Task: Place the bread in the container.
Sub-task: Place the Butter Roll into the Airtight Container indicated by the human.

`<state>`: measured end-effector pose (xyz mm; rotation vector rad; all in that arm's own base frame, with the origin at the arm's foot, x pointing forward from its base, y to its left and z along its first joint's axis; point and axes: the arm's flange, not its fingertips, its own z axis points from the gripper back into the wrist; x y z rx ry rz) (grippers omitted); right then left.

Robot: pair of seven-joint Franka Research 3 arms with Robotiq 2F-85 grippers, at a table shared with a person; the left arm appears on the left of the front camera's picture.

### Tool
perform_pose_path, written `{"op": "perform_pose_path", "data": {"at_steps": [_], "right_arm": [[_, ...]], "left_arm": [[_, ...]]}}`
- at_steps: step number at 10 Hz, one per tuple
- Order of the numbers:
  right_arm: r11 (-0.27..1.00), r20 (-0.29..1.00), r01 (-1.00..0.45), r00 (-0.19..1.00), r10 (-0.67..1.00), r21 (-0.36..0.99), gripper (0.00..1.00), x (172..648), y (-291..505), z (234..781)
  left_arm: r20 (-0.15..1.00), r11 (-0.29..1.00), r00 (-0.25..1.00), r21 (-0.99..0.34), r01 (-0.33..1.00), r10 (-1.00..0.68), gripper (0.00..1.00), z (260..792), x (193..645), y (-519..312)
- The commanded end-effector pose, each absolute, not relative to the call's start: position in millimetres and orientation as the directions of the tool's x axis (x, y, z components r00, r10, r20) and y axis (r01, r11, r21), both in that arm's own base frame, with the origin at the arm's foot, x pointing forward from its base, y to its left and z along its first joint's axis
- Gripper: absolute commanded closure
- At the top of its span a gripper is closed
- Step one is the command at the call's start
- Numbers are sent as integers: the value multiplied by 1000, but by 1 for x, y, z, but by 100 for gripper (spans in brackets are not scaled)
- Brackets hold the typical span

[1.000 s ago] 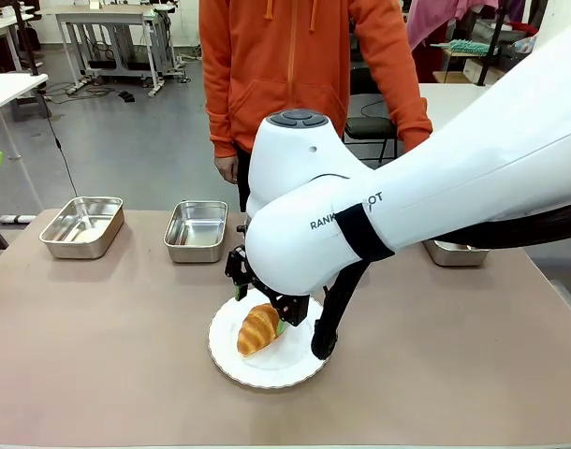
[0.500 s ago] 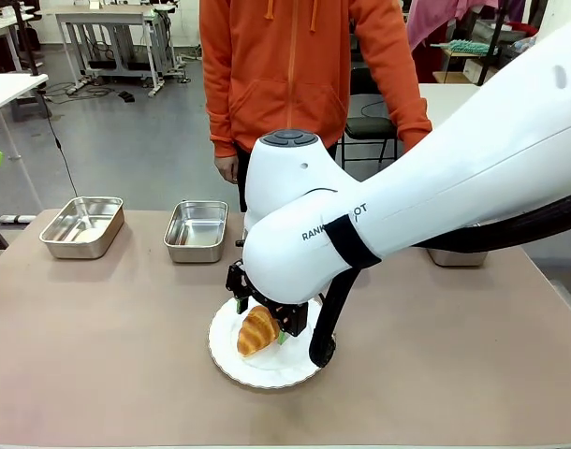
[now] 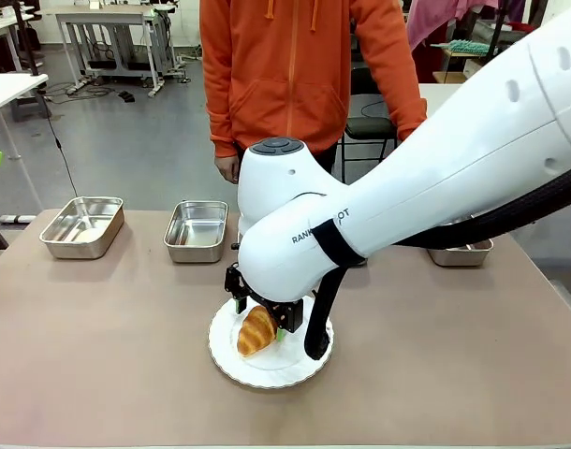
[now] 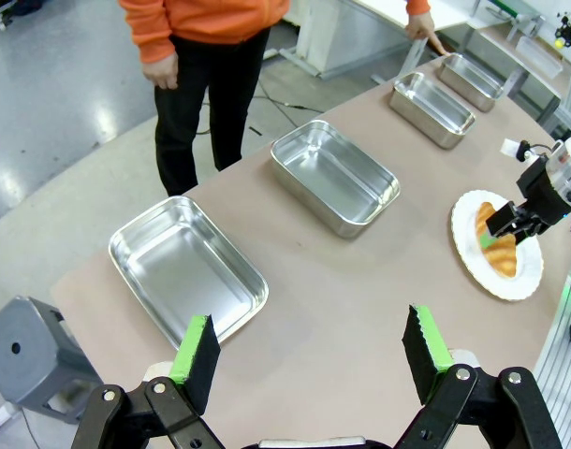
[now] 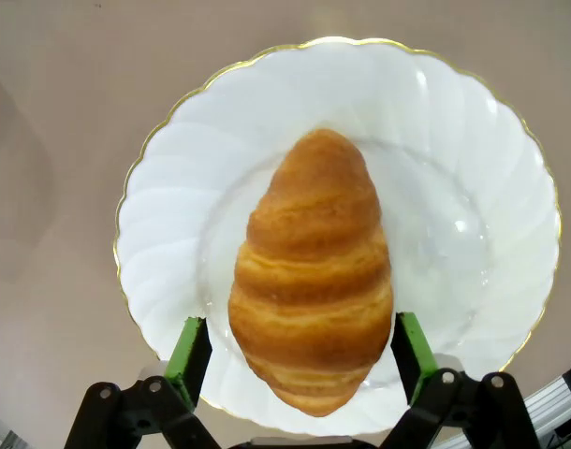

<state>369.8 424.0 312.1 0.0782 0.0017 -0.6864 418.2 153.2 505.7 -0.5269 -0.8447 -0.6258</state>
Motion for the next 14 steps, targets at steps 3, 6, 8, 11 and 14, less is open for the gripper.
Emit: {"op": "perform_pose_path", "data": {"at_steps": [3,6,8,11,14], "right_arm": [[753,23,658,752,-658,17,20,371,439,308],[745,57,667,744,-665,-12,43,363,434,313],[747,71,664,747,-661,-22,62,368,436,309],[764,6,645,764,-645,-4,62,364,429,309],[784,32,620,783,-621,43,62,365,409,339]], "left_arm": [[818,700,501,-181,690,-283,0,506,418,154],[818,700,501,-181,690,-283,0,506,418,154],[818,700,501,-181,690,-283,0,506,418,154],[818,700,501,-181,690,-283,0,506,418,154],[818,700,501,-181,690,-283,0,506,418,154]]}}
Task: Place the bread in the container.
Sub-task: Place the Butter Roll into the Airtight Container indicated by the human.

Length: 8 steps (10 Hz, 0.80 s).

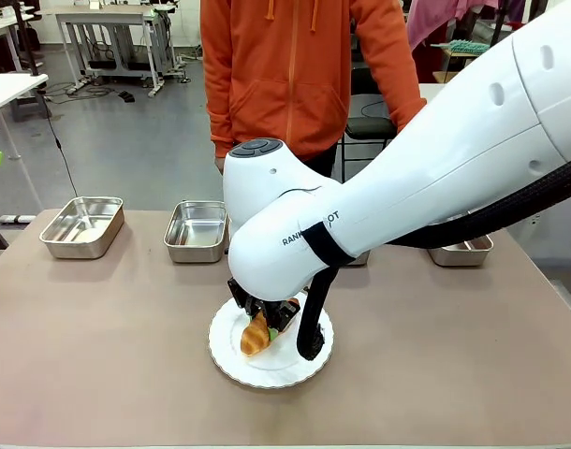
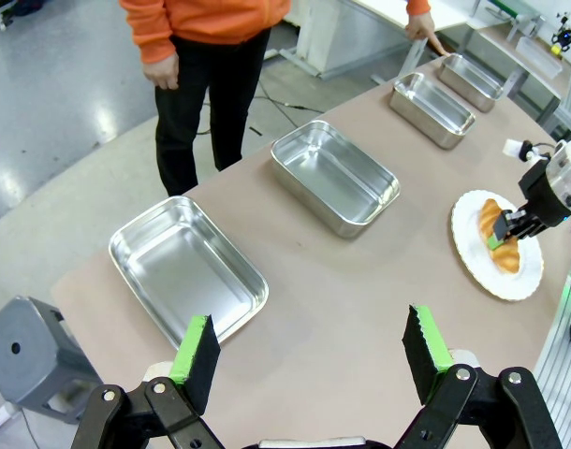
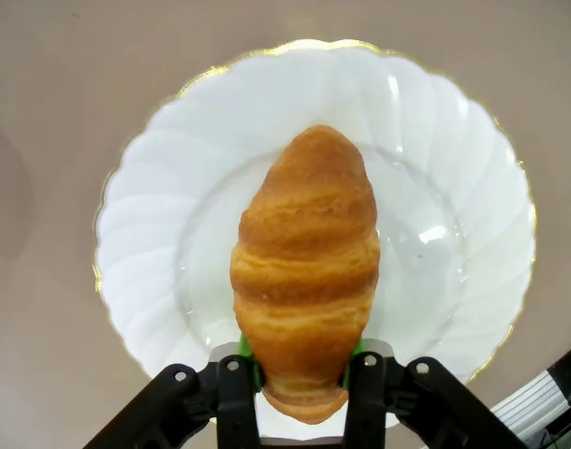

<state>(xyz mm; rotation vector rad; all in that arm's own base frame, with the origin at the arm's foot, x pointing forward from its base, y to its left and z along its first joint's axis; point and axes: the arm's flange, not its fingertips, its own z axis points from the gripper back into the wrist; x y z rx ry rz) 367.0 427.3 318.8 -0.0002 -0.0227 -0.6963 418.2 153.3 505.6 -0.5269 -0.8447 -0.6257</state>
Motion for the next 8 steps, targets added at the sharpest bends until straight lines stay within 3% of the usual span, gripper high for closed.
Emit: {"op": "perform_pose_path", "data": {"at_steps": [1,3,5,8], "right_arm": [[801,35,592,802,-596,89,62,364,387,371],[850,67,509,851,-520,136,62,368,339,427],[925,158,370,911,-380,92,62,392,291,457],[996,284,-79,956,67,29,62,444,227,461]], "left_arm": [[818,700,501,-181,690,-283,0,506,418,154],[818,700,501,-181,690,-283,0,506,418,154],[818,700,501,-181,690,-283,0,506,418,154],[818,700,501,-181,690,-283,0,506,418,154]]}}
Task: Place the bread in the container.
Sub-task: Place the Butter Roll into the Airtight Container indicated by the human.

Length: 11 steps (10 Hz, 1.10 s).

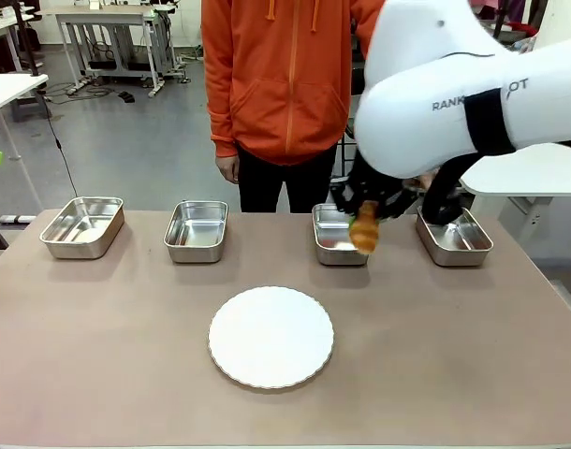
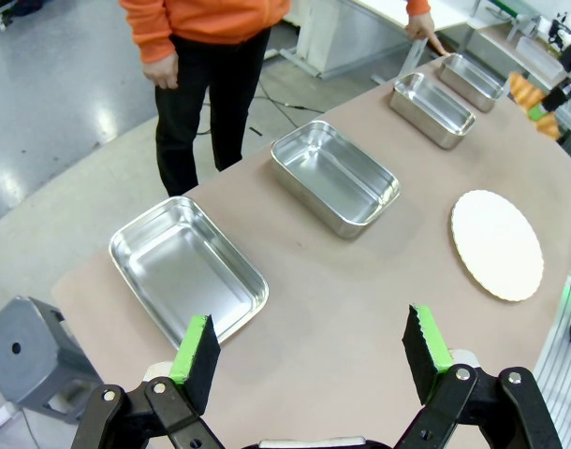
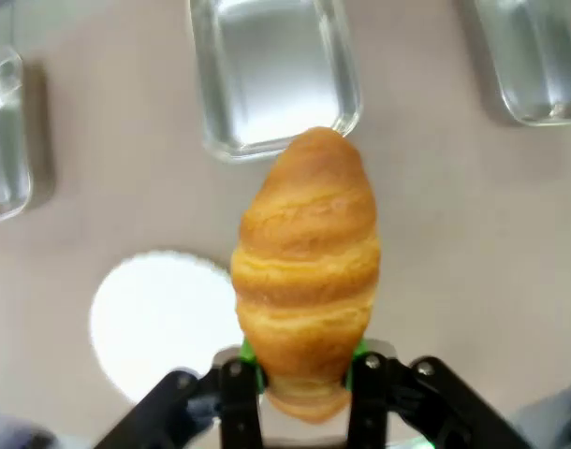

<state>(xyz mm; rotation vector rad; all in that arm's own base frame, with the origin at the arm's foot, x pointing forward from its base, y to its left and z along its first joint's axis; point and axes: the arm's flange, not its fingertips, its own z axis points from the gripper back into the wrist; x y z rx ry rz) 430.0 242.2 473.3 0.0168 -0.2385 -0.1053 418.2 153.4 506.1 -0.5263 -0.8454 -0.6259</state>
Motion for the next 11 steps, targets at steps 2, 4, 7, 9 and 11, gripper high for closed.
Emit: {"op": "perform_pose_path", "data": {"at_steps": [2,4,7,9,11], "right_arm": [[979,235,-198,955,182,47,62,473,201,452],[991,256,-133,958,131,-9,62,462,208,457],[991,256,-133,958,131,-9,62,462,208,457],[983,167,-181,969,183,-26,62,484,173,475],[983,114,-173,977,178,-59,62,515,114,504]], "left_arm": [[818,700,501,-181,690,-283,0,506,418,154],[818,700,501,-181,690,-283,0,506,418,154],[818,700,501,-181,690,-283,0,506,418,154],[818,700,501,-181,690,-283,0,506,418,154],[818,700,501,-181,690,-283,0,506,418,154]]}}
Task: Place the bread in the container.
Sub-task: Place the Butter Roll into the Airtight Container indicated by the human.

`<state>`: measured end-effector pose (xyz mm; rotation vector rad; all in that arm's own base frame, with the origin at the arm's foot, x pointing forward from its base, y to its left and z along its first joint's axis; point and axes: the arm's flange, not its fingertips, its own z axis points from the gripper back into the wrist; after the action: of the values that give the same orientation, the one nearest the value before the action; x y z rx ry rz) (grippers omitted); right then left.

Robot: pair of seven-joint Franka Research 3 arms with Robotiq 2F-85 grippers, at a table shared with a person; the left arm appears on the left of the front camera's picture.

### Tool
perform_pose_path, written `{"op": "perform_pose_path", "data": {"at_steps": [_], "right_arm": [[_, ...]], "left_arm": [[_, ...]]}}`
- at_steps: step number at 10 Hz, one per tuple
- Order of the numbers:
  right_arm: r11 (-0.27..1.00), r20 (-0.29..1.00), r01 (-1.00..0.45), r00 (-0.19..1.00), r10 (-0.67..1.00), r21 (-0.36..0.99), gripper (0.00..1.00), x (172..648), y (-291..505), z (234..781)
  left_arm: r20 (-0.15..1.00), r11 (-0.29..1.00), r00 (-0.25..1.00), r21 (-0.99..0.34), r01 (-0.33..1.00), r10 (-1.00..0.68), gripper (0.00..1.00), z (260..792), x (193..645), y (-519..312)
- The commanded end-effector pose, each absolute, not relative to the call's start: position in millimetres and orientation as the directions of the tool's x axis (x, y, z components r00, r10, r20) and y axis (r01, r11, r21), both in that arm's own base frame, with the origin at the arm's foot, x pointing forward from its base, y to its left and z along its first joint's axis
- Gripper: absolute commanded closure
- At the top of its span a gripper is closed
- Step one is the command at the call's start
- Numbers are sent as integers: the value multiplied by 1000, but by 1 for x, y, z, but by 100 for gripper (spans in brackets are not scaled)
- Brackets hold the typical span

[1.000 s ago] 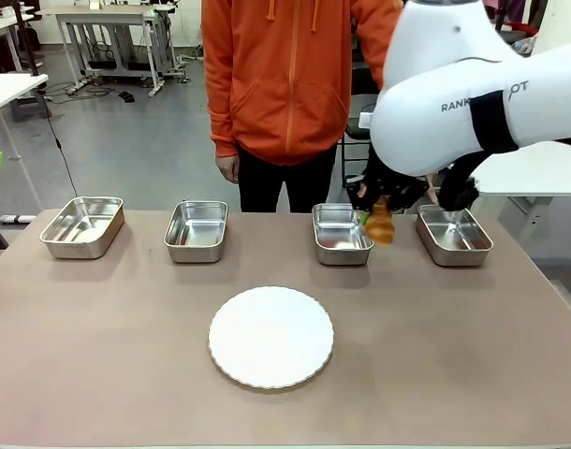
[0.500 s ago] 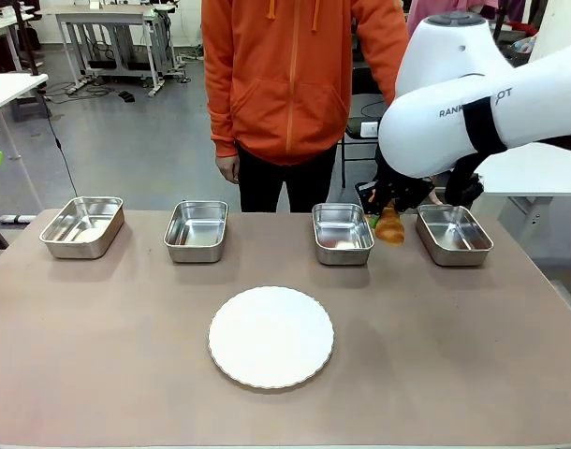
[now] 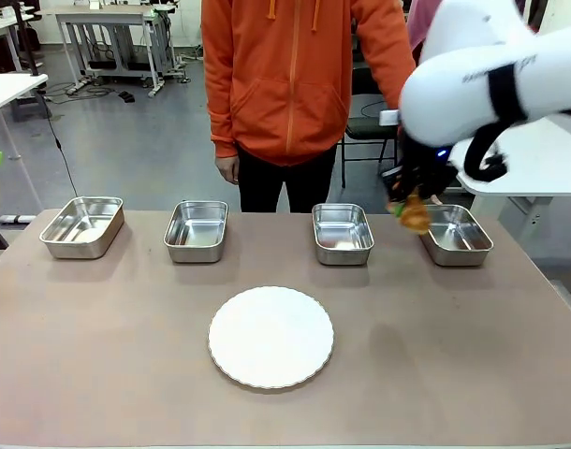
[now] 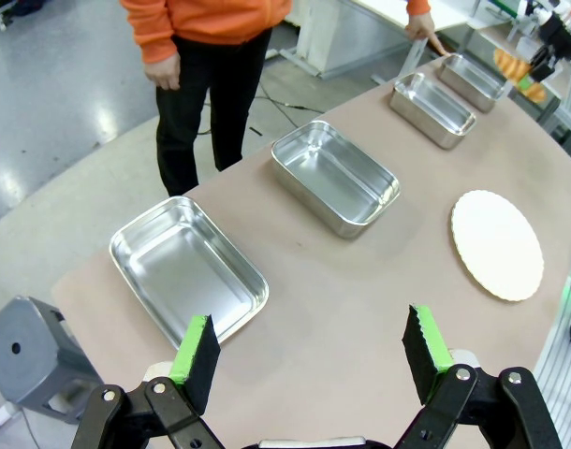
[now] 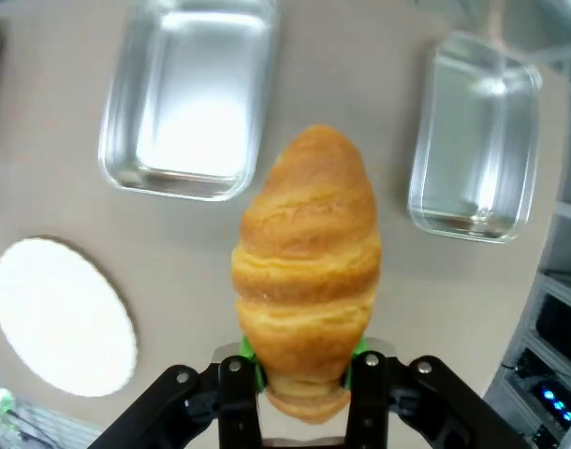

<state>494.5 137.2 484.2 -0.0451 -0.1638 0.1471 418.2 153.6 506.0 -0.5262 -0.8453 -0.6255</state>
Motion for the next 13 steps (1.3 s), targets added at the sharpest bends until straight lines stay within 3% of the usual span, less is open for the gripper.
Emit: {"op": "perform_pose_path", "data": {"at_steps": [1,3,6,7,13], "right_arm": [[977,64,-205,976,209,-62,62,532,93,503],[955,34,-286,957,289,-72,62,574,54,482],[965,31,-262,964,263,-33,62,613,41,437],[964,-37,-257,966,255,-69,62,603,43,436],[968,45,-250,967,251,-38,62,613,32,380]], "left_arm": [[818,700,501,-181,690,-283,0,506,418,154],[818,700,501,-181,690,-283,0,506,418,154],[818,700,501,-181,690,-283,0,506,418,154],[818,700,501,-181,690,-283,0,506,418,154],[818,700,501,-181,690,-283,0,506,418,154]]}}
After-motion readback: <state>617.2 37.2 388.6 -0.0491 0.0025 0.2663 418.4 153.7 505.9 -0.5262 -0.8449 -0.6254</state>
